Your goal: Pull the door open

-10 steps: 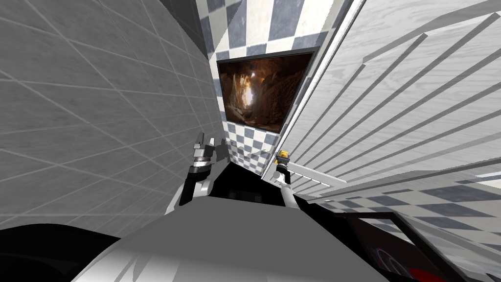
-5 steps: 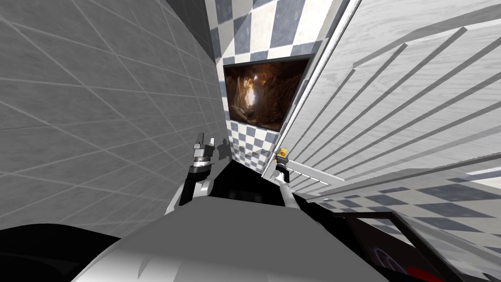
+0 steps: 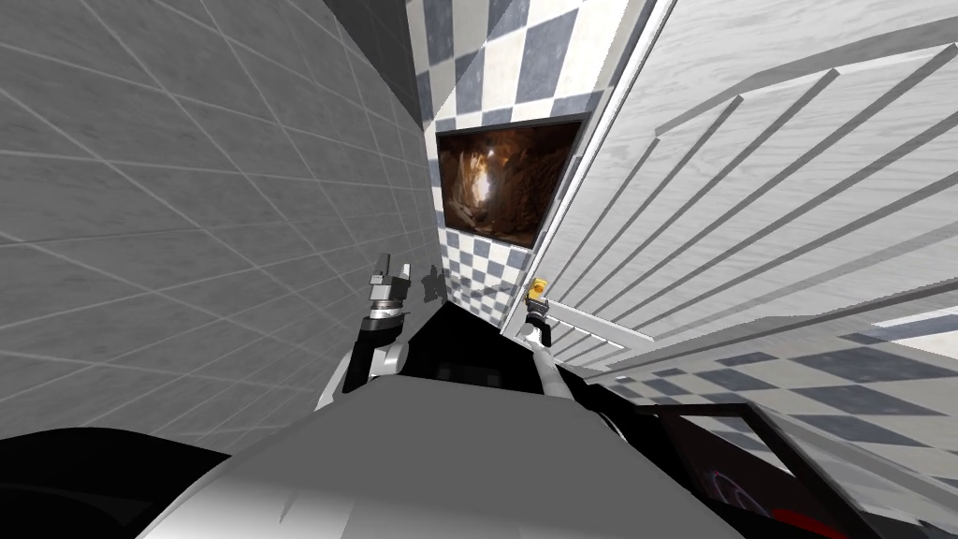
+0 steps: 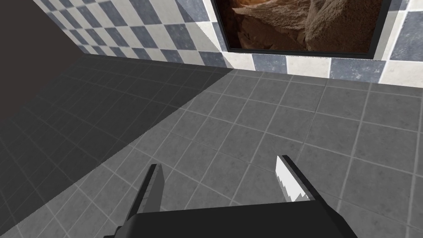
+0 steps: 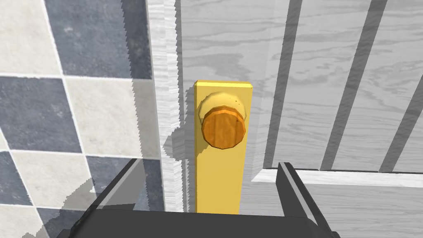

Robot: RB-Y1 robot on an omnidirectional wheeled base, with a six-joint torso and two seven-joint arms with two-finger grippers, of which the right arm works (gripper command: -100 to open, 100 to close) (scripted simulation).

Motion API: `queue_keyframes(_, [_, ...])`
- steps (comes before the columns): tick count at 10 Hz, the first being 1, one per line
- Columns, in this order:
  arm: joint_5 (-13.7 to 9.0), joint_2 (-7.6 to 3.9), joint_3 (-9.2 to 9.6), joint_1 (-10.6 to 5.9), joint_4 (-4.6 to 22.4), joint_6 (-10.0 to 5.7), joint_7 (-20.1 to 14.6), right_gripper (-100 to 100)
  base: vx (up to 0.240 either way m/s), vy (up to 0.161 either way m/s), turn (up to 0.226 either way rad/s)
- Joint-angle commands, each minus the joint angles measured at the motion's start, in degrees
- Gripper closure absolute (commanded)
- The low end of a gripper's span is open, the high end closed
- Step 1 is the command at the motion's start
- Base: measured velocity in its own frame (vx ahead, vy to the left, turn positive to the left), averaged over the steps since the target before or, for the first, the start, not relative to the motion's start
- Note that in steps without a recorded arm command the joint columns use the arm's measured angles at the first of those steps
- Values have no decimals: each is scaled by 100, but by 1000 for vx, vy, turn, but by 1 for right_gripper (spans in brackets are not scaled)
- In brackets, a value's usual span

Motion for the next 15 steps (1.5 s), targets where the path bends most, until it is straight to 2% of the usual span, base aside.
queue_keyframes(1, [-114, 32, -23, -98, 158, 11, -98, -100, -154, -17, 69])
queue_keyframes(2, [-69, 27, -18, -44, 71, 10, -50, -100, -68, -5, 13])
queue_keyframes(3, [-110, -171, -61, 29, 105, 12, -240, -100, 87, -6, 142])
queue_keyframes(4, [-121, -241, -75, 56, 114, 11, -303, -100, 170, -14, 104])
queue_keyframes(5, [-146, -393, -105, 113, 135, 8, -440, -100, 186, -31, 147])
queue_keyframes(11, [-219, -850, -196, 286, 196, 0, -853, -100, 118, -18, 77])
queue_keyframes(12, [-226, -788, -217, 300, 113, 42, -758, -100, 49, -18, 20])
queue_keyframes(13, [-226, -788, -217, 300, 113, 42, -758, 100, -11, 3, -20])
queue_keyframes(15, [-226, -788, -217, 300, 113, 42, -758, 100, -16, 3, -2])
